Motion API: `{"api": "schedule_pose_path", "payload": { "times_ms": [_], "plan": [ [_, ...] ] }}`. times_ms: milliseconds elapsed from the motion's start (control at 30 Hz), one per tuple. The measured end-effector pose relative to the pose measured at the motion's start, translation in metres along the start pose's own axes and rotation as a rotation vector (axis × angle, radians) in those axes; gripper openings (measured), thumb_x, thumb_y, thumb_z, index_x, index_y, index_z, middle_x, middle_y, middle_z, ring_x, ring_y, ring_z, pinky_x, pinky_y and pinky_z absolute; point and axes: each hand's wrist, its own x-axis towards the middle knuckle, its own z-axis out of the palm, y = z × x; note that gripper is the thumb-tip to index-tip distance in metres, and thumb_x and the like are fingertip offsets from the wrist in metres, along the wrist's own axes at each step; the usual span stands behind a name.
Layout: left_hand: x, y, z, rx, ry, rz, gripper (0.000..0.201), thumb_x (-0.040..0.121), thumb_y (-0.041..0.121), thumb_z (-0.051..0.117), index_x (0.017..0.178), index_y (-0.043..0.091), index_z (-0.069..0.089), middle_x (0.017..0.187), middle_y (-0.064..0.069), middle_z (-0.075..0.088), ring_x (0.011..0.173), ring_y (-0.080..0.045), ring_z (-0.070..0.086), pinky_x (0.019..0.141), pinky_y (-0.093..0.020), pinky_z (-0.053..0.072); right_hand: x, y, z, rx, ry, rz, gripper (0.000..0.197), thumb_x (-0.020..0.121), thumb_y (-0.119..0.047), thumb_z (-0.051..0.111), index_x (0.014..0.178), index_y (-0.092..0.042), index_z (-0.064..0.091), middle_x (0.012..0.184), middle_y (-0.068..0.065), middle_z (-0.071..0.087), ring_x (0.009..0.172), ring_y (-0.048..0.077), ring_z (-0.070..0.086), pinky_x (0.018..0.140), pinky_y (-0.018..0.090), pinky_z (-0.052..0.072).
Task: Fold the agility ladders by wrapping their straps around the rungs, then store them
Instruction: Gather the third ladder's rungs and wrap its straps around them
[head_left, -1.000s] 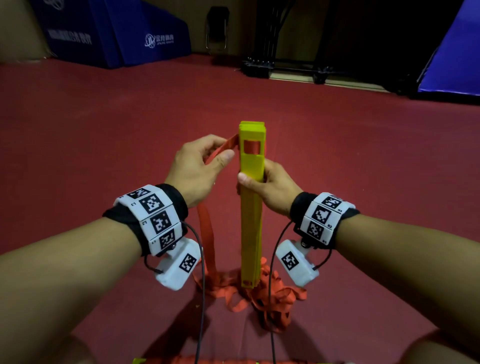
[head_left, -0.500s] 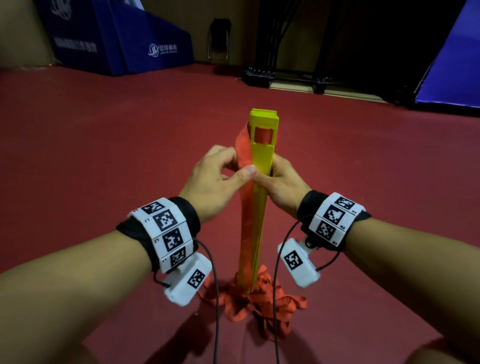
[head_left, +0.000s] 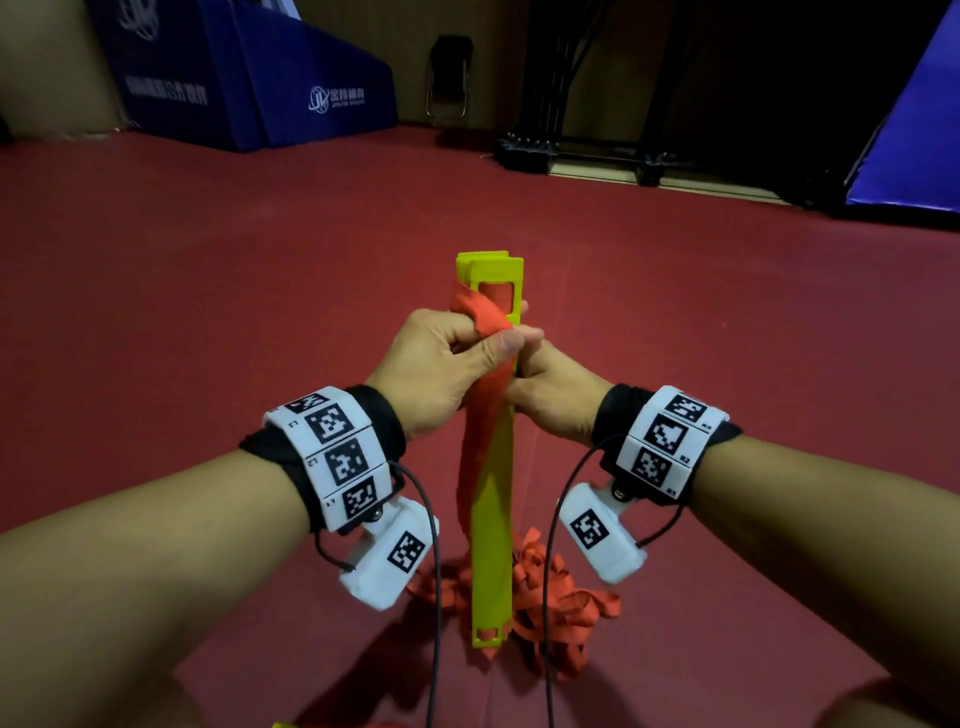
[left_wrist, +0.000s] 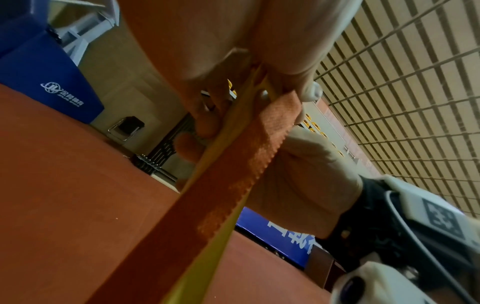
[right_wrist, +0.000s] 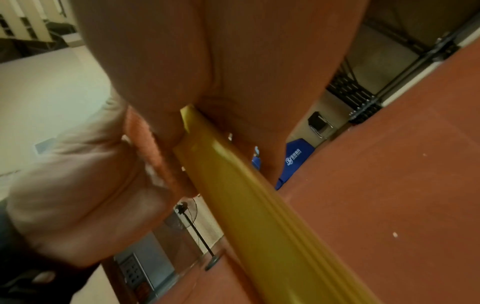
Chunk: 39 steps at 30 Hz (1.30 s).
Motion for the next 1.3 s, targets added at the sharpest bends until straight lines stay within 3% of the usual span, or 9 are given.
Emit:
{"api": "schedule_pose_path", "payload": {
  "times_ms": [100,167,267,400,600,700,833,1133,1300],
  "plan": [
    [0.002,-0.005,-0.003,0.003,0.083,0.023,0.014,0.092,0.008,0.068,0.104,0.009,0.074,0.084,0.016,0.075,0.084,0.008,0.066,0.071,-0.014,0.051,0.002,0.000,0.000,-0.165,0.050,0.002,0.022,0.084,-0.003,0.059,0.106,-0.005,0.061,0.101,0.024,0.067,0.092,0.037,0.066,0.085,0.057,0.053],
    [0.004,-0.008,-0.006,0.065,0.154,0.054,0.020,0.091,0.022,0.073,0.094,0.002,0.078,0.081,0.010,0.074,0.080,-0.001,0.065,0.071,-0.034,0.057,0.003,-0.002,0.001,-0.091,0.239,0.005,0.030,0.082,0.001,0.065,0.104,-0.017,0.056,0.100,0.018,0.065,0.088,0.023,0.062,0.086,0.050,0.052],
    [0.009,-0.010,-0.011,0.035,0.228,0.049,0.038,0.092,0.021,0.070,0.090,-0.017,0.071,0.086,0.021,0.074,0.087,0.002,0.068,0.085,-0.032,0.055,0.003,-0.009,-0.005,0.045,0.527,-0.064,0.026,0.069,-0.008,0.064,0.089,-0.022,0.054,0.086,0.006,0.063,0.078,0.016,0.057,0.077,0.039,0.050],
    [0.009,-0.009,-0.011,0.040,0.230,0.046,0.033,0.093,0.015,0.069,0.083,-0.016,0.070,0.093,0.021,0.075,0.098,-0.003,0.072,0.100,-0.039,0.052,-0.002,-0.018,0.005,0.023,0.370,-0.066,0.016,0.083,-0.027,0.062,0.077,-0.013,0.061,0.070,0.002,0.057,0.070,0.018,0.052,0.071,0.037,0.044],
    [0.010,-0.008,-0.009,-0.049,0.272,-0.018,0.033,0.096,0.014,0.066,0.084,-0.017,0.067,0.099,0.018,0.075,0.101,0.000,0.070,0.084,-0.021,0.054,0.001,-0.012,0.011,0.069,0.279,-0.108,0.033,0.095,-0.026,0.057,0.065,-0.012,0.050,0.063,0.004,0.046,0.064,0.018,0.041,0.065,0.034,0.036],
    [0.012,-0.010,-0.016,-0.052,0.345,-0.015,0.022,0.093,0.024,0.071,0.077,0.009,0.072,0.112,0.017,0.073,0.104,-0.008,0.070,0.086,-0.034,0.057,0.000,-0.008,0.013,0.171,0.264,-0.054,0.037,0.102,-0.021,0.053,0.067,-0.011,0.049,0.055,0.007,0.050,0.052,0.019,0.051,0.059,0.035,0.046],
    [0.015,-0.011,-0.021,-0.092,0.415,0.029,0.015,0.091,0.029,0.069,0.079,0.025,0.077,0.113,0.017,0.074,0.105,-0.019,0.071,0.097,-0.050,0.054,-0.002,0.000,0.014,0.053,0.247,0.065,0.035,0.103,-0.024,0.052,0.070,-0.012,0.053,0.049,-0.004,0.045,0.041,0.014,0.040,0.043,0.024,0.035],
    [0.018,-0.005,-0.019,-0.147,0.467,0.100,0.012,0.091,0.025,0.064,0.090,0.027,0.075,0.114,0.014,0.074,0.093,-0.014,0.071,0.087,-0.040,0.056,0.002,0.020,0.013,-0.350,0.277,0.185,0.031,0.096,-0.043,0.061,0.121,-0.026,0.059,0.079,-0.006,0.057,0.056,0.006,0.050,0.068,0.040,0.053],
    [0.017,-0.004,-0.016,-0.178,0.435,0.078,0.017,0.100,0.012,0.060,0.095,0.021,0.073,0.109,0.016,0.075,0.099,-0.017,0.073,0.090,-0.041,0.058,-0.002,0.017,0.019,-0.029,0.152,0.224,0.018,0.104,-0.025,0.051,0.095,-0.011,0.058,0.063,-0.005,0.041,0.044,0.008,0.038,0.046,0.025,0.039]
  ]
}}
